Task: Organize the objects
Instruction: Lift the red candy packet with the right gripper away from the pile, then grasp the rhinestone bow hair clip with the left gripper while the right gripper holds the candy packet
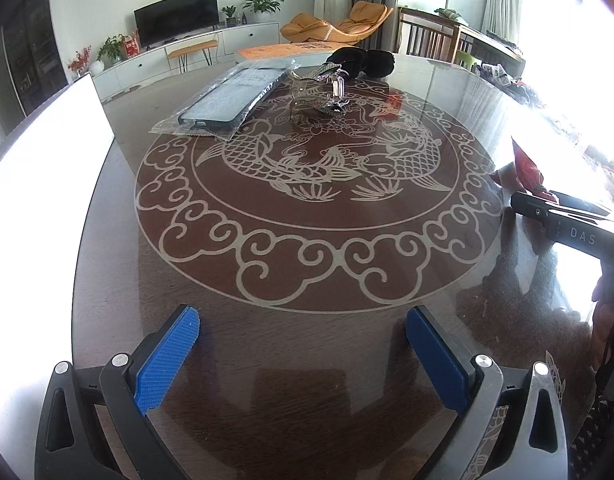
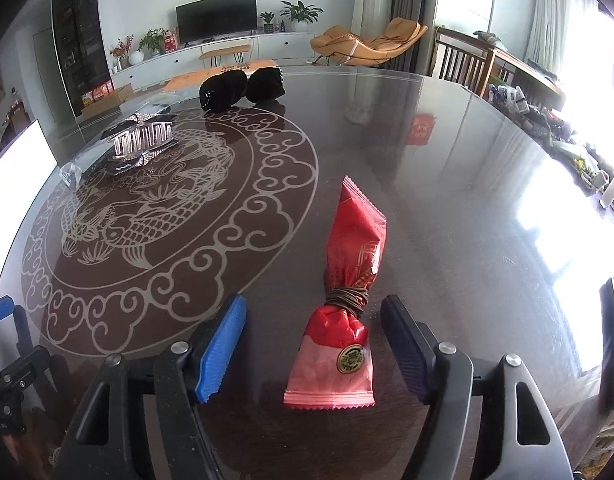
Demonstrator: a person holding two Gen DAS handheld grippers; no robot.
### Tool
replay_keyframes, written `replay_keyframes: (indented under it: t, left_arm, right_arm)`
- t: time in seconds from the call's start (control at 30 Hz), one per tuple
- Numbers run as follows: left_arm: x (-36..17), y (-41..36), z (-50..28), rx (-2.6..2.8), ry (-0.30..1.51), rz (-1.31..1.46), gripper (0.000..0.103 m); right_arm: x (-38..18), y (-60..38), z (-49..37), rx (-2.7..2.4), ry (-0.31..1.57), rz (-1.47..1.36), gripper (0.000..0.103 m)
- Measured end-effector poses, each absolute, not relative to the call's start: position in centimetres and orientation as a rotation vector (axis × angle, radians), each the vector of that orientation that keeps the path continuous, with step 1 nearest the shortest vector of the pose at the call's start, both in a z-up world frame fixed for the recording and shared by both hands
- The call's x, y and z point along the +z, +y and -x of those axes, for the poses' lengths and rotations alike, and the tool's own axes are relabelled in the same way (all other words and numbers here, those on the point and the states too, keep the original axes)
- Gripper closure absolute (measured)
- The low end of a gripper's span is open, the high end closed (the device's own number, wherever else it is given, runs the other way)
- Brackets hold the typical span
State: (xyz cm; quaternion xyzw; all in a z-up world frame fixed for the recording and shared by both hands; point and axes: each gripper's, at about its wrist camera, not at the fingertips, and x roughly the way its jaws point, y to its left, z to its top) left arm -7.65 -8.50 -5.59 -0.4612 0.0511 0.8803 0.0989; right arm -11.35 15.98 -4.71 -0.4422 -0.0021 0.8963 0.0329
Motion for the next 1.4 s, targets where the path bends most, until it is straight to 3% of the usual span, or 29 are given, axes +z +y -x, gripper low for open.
replay_keyframes:
  t: [0.13,0.57,1.17,1.27,1.4]
  left_arm:
    - [-5.6,-8.5,7.7,2.605,0.153,1.366,0.0]
    - [-5.5,-8.4,7.6,2.608,0.152,1.373,0.0]
    - [-5.4,-8.2,7.9,2.603,0.144,1.408,0.0]
    - [-4.4,-7.3,9.0,2.547,0.057,1.394,0.0]
    - [-2.5,-4.9,13.0,2.569,0.106,1.319,0.0]
  right_arm:
    - [-5.0,16.4,11.6,2.744,0.029,1.385,0.014]
    - [-5.3,15.9,12.0,2.747,0.008,1.434,0.001]
    - [-5.3,16.0,12.0,2.745,0.008,1.437,0.0]
    - [-5.3,16.0,12.0,2.745,0.009,1.437,0.0]
    - [-5.3,16.0,12.0,2.745,0.008,1.437,0.0]
